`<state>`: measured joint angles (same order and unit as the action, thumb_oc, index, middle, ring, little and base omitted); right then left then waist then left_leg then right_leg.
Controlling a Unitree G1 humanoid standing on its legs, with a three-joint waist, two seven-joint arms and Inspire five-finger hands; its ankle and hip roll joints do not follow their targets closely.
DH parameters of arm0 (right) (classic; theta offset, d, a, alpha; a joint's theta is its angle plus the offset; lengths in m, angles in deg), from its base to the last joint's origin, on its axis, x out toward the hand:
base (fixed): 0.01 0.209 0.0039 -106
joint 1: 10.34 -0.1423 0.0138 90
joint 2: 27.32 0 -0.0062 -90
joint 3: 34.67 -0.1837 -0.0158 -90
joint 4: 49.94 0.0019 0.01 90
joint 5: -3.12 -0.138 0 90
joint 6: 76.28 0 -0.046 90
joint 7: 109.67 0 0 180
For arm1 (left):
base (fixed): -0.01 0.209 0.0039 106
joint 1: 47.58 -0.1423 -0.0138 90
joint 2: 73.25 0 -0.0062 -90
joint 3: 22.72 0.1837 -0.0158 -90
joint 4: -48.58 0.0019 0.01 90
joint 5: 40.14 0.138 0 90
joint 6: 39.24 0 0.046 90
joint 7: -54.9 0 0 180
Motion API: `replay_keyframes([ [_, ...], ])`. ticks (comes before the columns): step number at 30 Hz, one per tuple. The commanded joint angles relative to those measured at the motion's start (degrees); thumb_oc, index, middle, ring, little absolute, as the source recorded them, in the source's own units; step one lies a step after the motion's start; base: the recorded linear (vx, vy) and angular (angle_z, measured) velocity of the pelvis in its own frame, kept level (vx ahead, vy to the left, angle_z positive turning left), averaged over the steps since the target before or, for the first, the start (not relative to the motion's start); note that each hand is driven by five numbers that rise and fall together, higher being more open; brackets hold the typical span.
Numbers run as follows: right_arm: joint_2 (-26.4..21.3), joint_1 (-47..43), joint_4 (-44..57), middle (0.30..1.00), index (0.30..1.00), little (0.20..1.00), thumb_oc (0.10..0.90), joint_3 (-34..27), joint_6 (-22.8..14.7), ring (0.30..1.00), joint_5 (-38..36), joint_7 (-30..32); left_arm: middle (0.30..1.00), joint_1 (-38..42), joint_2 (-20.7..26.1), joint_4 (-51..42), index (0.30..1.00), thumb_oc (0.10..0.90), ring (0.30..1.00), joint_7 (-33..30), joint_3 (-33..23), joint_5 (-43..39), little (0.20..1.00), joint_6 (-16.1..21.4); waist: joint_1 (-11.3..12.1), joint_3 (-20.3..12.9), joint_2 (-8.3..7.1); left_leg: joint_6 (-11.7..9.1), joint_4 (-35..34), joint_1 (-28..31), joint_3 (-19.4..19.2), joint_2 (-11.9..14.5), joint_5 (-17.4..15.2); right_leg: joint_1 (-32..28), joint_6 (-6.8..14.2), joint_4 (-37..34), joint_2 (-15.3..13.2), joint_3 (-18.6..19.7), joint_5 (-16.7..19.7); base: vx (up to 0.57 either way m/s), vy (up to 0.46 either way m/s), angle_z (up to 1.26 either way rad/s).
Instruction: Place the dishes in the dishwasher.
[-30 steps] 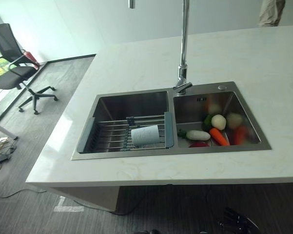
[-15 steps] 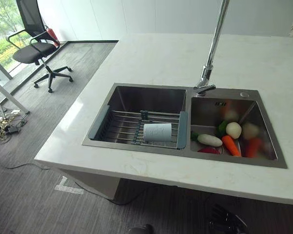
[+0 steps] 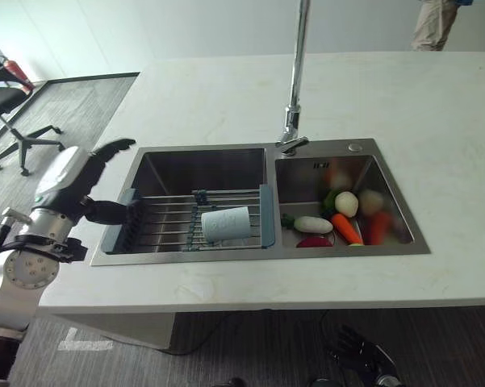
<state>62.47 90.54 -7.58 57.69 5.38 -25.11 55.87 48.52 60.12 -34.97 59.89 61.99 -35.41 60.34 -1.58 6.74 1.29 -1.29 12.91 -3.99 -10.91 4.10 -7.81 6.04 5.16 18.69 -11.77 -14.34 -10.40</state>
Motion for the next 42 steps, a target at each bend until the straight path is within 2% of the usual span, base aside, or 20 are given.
replay_keyframes([
  [1, -1.9, -1.18, 4.24, 0.9, 0.9, 0.9, 0.8, -1.3, -1.95, 0.9, -1.23, -0.58, 0.9, 9.24, 2.29, 1.59, 0.9, 0.8, 0.9, 1.9, -4.57, -4.94, 0.9, -0.11, -0.68, -2.04, 0.84, -2.0, 4.27, -1.14, -0.88, 3.24, -7.6, -1.48, 6.1, -1.5, -2.92, 1.98, -1.42, -0.01, -0.001, -0.26],
  [9, -2.54, -0.31, 3.97, 0.9, 0.9, 0.9, 0.8, -1.55, -1.51, 0.9, -1.38, -0.43, 0.9, 12.54, 3.68, 3.96, 0.9, 0.8, 0.9, 4.27, -1.68, -8.67, 0.9, 0.65, -1.85, -1.85, 1.26, -2.22, 4.27, -1.34, -2.1, 3.6, -7.43, -0.55, 6.42, -1.5, -3.34, 2.4, -0.9, -0.03, -0.001, -0.09],
  [17, -2.78, 0.17, 4.08, 0.9, 0.9, 0.9, 0.8, -1.57, -2.02, 0.9, -1.74, -0.54, 0.9, 15.37, 3.57, 4.28, 0.9, 0.8, 0.9, 5.49, 1.25, -8.47, 0.9, 0.09, -2.5, -1.51, 1.36, -2.38, 4.27, -1.1, -2.62, 3.73, -7.6, -0.44, 6.81, -1.5, -3.62, 2.62, -0.79, -0.02, -0.008, -0.03],
  [24, -2.9, 0.83, 3.02, 0.9, 0.9, 0.9, 0.8, -2.02, -1.84, 0.9, -0.43, -0.32, 0.9, 17.24, 2.57, 3.43, 0.9, 0.8, 0.9, 11.96, 4.72, -13.79, 0.9, 0.08, -3.78, -1.28, 1.84, -2.36, 4.27, -0.63, -3.73, 3.98, -7.6, -0.13, 7.01, -1.5, -3.56, 3.57, -0.65, -0.01, -0.005, -0.07],
  [29, -3.07, 0.61, 2.52, 0.9, 0.9, 0.9, 0.8, -2.32, -1.4, 0.9, -0.67, -0.07, 0.9, 18.33, 2.77, 1.47, 0.9, 0.8, 0.9, 12.82, 6.48, -11.31, 0.9, 0.11, -4.02, -1.52, 1.75, -2.25, 4.27, -0.86, -4.07, 4.02, -7.37, 0.35, 7.01, -1.5, -3.5, 3.88, -0.33, 0.0, -0.003, -0.03],
  [35, -3.02, 0.66, 1.36, 0.9, 0.9, 0.9, 0.8, -2.44, -1.42, 0.9, -1.09, -0.4, 0.9, 19.29, 3.27, 0.2, 0.9, 0.8, 0.9, 14.72, 7.99, -12.19, 0.9, -1.24, -4.22, -1.4, 1.84, -2.08, 4.27, -0.38, -4.3, 3.91, -7.68, 0.13, 7.1, -1.5, -3.43, 4.15, -0.44, 0.0, -0.002, -0.08],
  [42, -3.36, 0.49, -1.7, 0.9, 0.9, 0.9, 0.8, -3.75, -2.38, 0.9, -1.1, -0.33, 0.9, 18.59, 4.18, -0.62, 0.9, 0.8, 0.9, 17.47, 7.59, -12.5, 0.9, -2.64, -4.02, -1.51, 2.05, -2.13, 4.27, -0.32, -4.3, 3.94, -7.68, 0.17, 7.12, -1.5, -3.41, 4.09, -0.4, 0.0, 0.0, 0.0],
])
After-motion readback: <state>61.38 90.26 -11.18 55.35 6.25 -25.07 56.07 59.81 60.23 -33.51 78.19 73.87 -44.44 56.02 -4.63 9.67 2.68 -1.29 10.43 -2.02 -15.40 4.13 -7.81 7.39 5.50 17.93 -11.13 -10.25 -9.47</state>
